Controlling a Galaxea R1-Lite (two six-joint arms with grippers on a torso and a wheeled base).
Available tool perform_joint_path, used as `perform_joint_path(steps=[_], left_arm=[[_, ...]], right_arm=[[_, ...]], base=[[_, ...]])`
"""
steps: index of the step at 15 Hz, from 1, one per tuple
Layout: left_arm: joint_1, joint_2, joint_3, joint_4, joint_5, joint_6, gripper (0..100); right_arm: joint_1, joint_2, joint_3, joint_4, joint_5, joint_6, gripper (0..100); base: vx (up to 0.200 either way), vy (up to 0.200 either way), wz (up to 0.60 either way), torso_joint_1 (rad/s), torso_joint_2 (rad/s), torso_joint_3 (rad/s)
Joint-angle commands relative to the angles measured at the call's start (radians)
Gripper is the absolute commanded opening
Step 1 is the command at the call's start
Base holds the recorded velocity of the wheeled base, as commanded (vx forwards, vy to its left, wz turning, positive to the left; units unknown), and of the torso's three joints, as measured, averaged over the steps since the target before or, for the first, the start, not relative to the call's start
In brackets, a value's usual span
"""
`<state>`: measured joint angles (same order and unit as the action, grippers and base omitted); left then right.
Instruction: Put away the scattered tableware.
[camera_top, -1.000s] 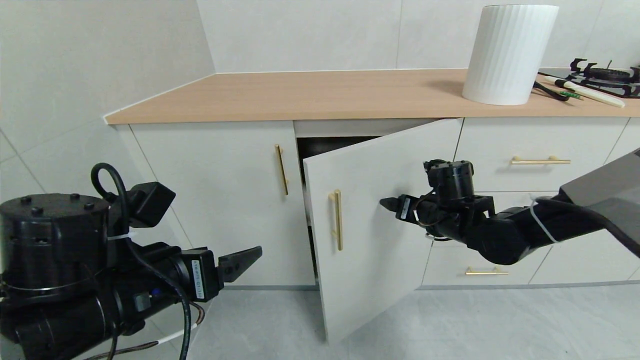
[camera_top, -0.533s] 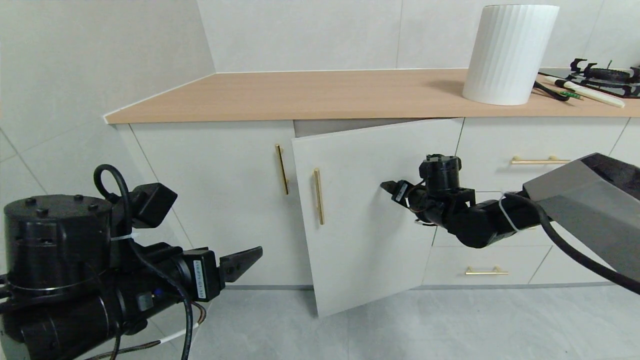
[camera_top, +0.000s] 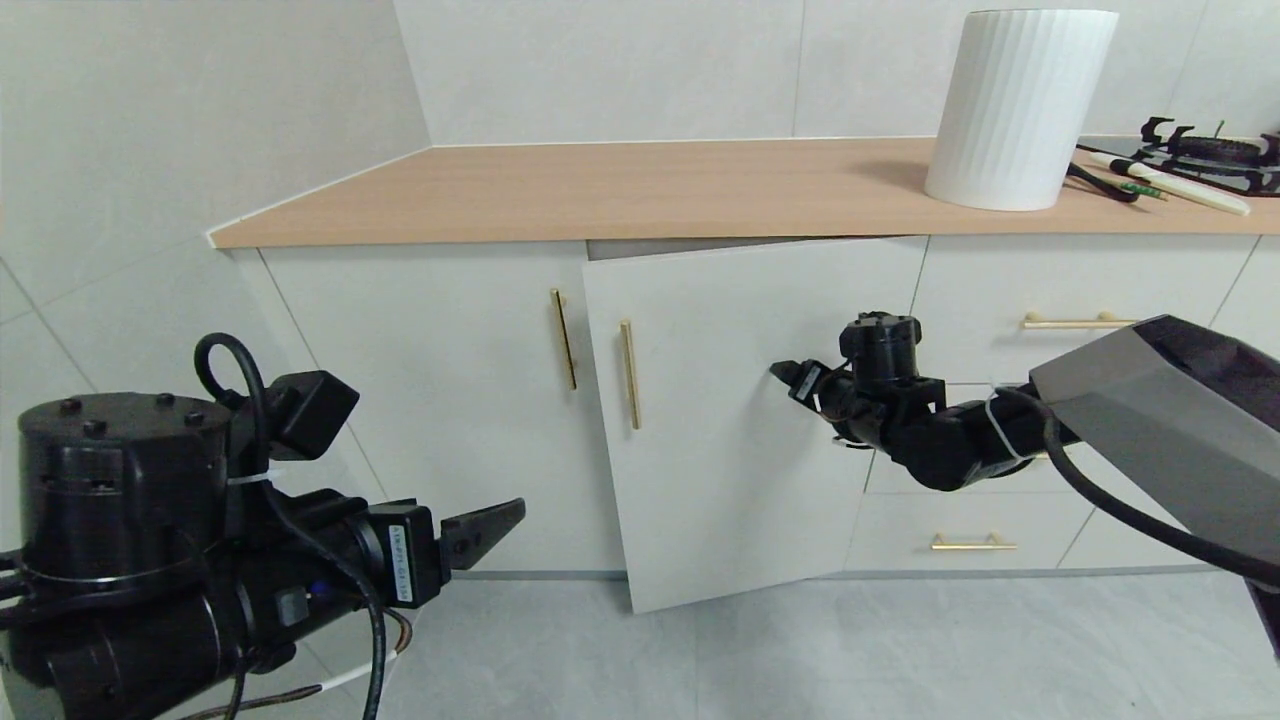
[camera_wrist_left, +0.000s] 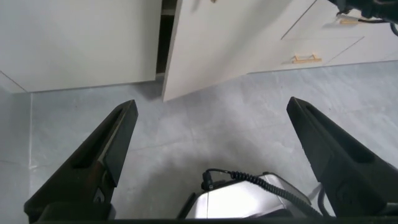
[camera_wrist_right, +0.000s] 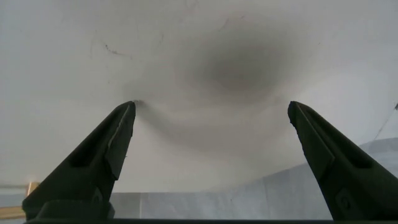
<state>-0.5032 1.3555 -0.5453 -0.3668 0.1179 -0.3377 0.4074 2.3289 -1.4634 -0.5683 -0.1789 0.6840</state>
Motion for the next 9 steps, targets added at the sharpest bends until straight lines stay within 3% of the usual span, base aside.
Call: perform_joint_path(steps=[1, 9], left_arm=[[0.000, 0.002, 0.001, -0.001, 0.000, 0.000, 100], [0.000, 0.007, 0.004, -0.009, 0.000, -0.001, 100]], right_arm=[[0.001, 0.009, -0.015, -0.001, -0.013, 0.009, 100], [0.001, 0.010, -0.028, -0.001, -0.047, 0.017, 100]], base=[[0.200, 0.000, 0.00, -0.007, 0.00, 0.007], [0.000, 0.000, 0.00, 0.000, 0.00, 0.000]])
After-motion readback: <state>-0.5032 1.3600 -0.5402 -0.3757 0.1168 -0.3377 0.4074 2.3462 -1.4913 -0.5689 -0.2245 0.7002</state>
